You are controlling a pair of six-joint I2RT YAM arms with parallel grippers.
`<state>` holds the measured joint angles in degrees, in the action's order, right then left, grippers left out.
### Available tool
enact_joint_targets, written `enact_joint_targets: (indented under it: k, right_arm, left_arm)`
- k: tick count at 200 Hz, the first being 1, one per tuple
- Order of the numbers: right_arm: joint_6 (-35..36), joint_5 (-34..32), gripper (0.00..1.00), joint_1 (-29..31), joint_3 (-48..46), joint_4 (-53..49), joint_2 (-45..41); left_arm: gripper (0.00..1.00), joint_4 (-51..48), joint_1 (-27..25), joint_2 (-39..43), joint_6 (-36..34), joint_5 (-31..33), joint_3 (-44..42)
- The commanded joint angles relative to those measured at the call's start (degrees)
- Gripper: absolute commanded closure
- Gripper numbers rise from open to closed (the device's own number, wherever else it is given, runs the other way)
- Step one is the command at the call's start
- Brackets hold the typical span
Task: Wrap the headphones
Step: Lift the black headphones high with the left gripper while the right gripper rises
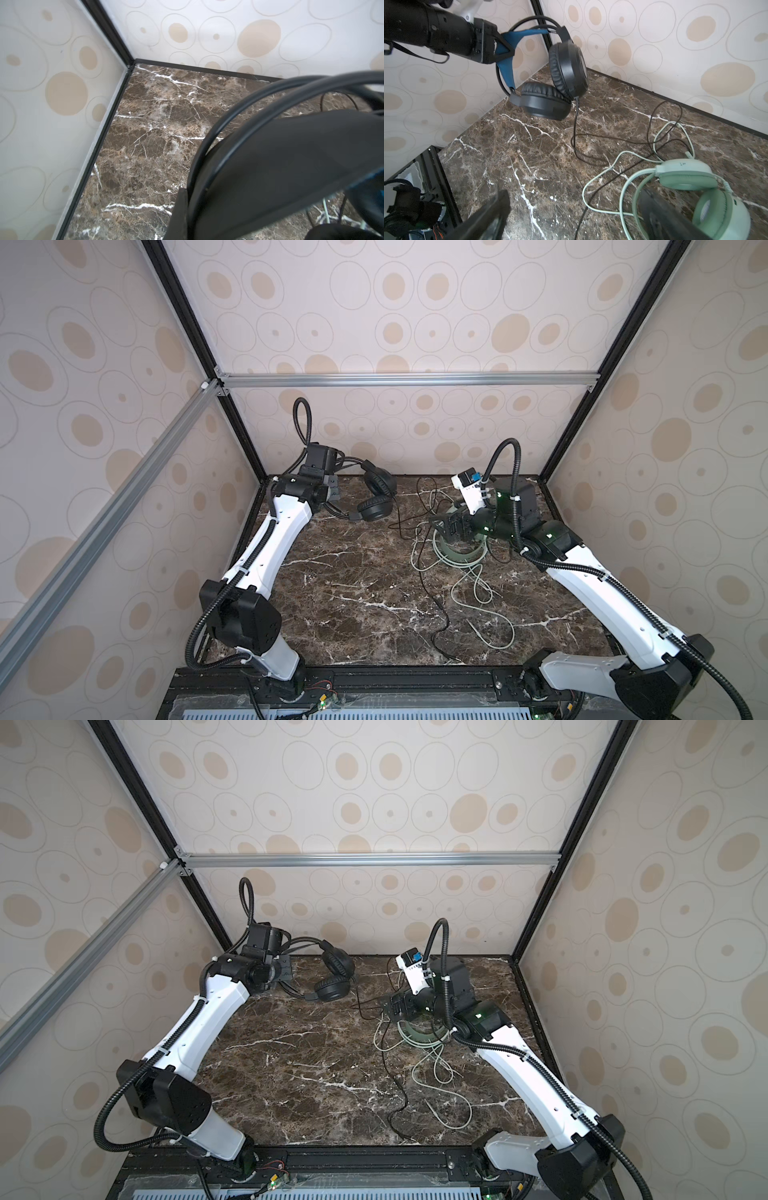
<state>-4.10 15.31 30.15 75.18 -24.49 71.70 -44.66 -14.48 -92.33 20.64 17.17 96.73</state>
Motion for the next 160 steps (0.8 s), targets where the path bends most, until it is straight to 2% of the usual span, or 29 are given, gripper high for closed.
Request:
enact_joint_targets:
  k: [1, 39, 50, 64, 91, 116, 135, 160]
  right_arm:
    - [-0.5, 2.8, 0.0, 0.0, 4.5, 0.7, 2.0]
    - [0.0, 11.9, 0.0, -2.0, 6.2, 3.9, 5.4]
    - [-2.8, 15.5, 0.0, -4.2, 4.3, 7.8, 6.1]
    - [-5.4, 19.7, 0.0, -6.4, 2.6, 11.3, 6.5]
    - [-4.9, 21.7, 0.0, -6.8, -2.3, 18.7, 7.1]
    - [-8.4, 23.6, 0.0, -7.0, -3.6, 26.4, 10.0]
    - [-11.9, 22.8, 0.0, -7.1, -5.2, 33.8, 12.4]
    - [-13.4, 24.0, 0.0, -7.1, -4.3, 37.4, 16.6]
  left_arm:
    - [1.0, 2.2, 0.9, 0.6, -4.4, -5.0, 6.4]
    - [1.0, 1.8, 1.0, 1.1, -3.3, -9.1, 15.3]
    - [1.0, 1.6, 0.9, 1.2, -1.3, -9.2, 17.1]
    - [1.0, 3.3, 0.7, 1.4, -0.8, -12.4, 17.5]
    - [1.0, 2.0, -0.4, 1.1, -1.3, -13.8, 21.3]
    - [1.0, 1.5, -0.6, 1.5, 0.7, -19.4, 21.8]
    - [1.0, 0.6, -0.9, 2.0, 0.8, -20.7, 22.5]
    - [1.0, 0.3, -0.9, 1.9, 1.2, -23.8, 24.7]
